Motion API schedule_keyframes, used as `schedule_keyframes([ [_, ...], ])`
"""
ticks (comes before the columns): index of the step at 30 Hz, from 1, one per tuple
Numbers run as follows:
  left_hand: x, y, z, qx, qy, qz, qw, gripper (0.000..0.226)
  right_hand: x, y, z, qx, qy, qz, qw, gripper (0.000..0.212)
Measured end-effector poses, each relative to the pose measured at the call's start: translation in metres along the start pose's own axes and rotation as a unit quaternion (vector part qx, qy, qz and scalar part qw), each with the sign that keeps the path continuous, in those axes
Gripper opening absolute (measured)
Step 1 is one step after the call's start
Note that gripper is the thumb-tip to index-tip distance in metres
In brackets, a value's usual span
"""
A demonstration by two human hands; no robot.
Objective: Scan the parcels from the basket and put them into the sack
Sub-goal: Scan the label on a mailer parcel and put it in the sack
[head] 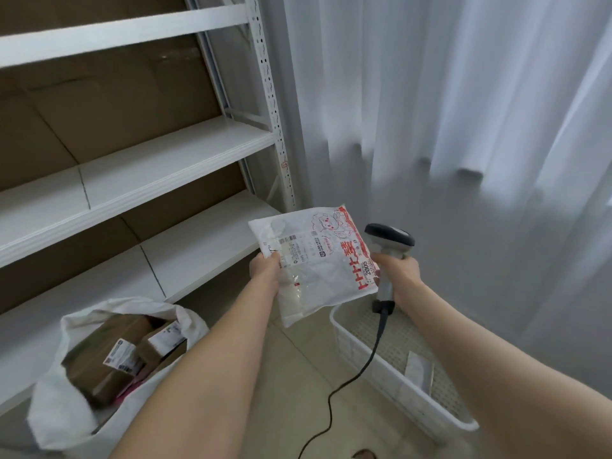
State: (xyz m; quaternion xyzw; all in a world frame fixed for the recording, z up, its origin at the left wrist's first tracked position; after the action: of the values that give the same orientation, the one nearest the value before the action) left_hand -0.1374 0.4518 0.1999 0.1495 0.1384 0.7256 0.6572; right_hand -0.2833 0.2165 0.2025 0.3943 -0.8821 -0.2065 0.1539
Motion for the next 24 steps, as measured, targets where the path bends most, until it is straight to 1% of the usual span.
schedule_keyframes([
  [4,0.058,0.015,0.004,-0.004,0.001,0.042,0.999,0.028,-0.024,0.037,0.006,0.001,-0.018,-0.005,1.000,0.041],
  [7,0.104,0.022,0.004,0.015,0.011,0.060,0.998,0.028,-0.056,0.060,0.008,-0.014,-0.062,-0.048,0.997,0.043],
  [9,0.143,0.020,0.003,0.034,0.033,0.063,0.997,0.028,-0.086,0.075,0.011,-0.016,-0.062,-0.084,0.994,0.040],
  [10,0.164,0.018,0.003,0.047,0.053,0.054,0.996,0.026,-0.105,0.082,0.014,-0.014,-0.046,-0.097,0.994,0.038],
  [12,0.204,0.014,0.001,0.076,0.099,0.007,0.992,0.020,-0.145,0.098,0.019,-0.002,-0.012,-0.108,0.994,0.034],
  [14,0.244,0.009,0.000,0.100,0.110,-0.031,0.988,0.028,-0.191,0.111,0.025,0.008,0.002,-0.114,0.993,0.036],
  [16,0.289,-0.002,-0.002,0.108,0.100,-0.024,0.989,0.035,-0.240,0.123,0.033,0.015,0.014,-0.130,0.991,0.041],
  [18,0.336,-0.021,0.001,0.083,0.111,0.019,0.990,0.037,-0.294,0.134,0.044,0.015,0.016,-0.148,0.989,0.047],
  [21,0.414,-0.053,0.004,0.023,0.133,0.129,0.982,0.042,-0.372,0.151,0.062,0.006,0.036,-0.153,0.988,0.068],
  [22,0.439,-0.063,0.004,0.011,0.131,0.155,0.979,0.045,-0.397,0.156,0.069,0.001,0.044,-0.155,0.987,0.068],
  [24,0.480,-0.084,-0.002,0.004,0.114,0.194,0.974,0.042,-0.439,0.164,0.086,-0.020,0.043,-0.165,0.985,0.058],
])
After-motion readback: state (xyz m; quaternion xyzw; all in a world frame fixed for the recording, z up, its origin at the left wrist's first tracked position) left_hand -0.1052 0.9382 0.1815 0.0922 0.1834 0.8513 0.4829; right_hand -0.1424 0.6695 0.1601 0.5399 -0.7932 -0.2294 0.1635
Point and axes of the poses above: each hand's wrist, its own y-axis away from the middle knuckle, its own x-axis out of the back of the hand, z = x × y, the point moved 6 cm from there along -y, towards the middle knuckle, and after that the axes turned 7 degrees about y, right-handed, at the moved point
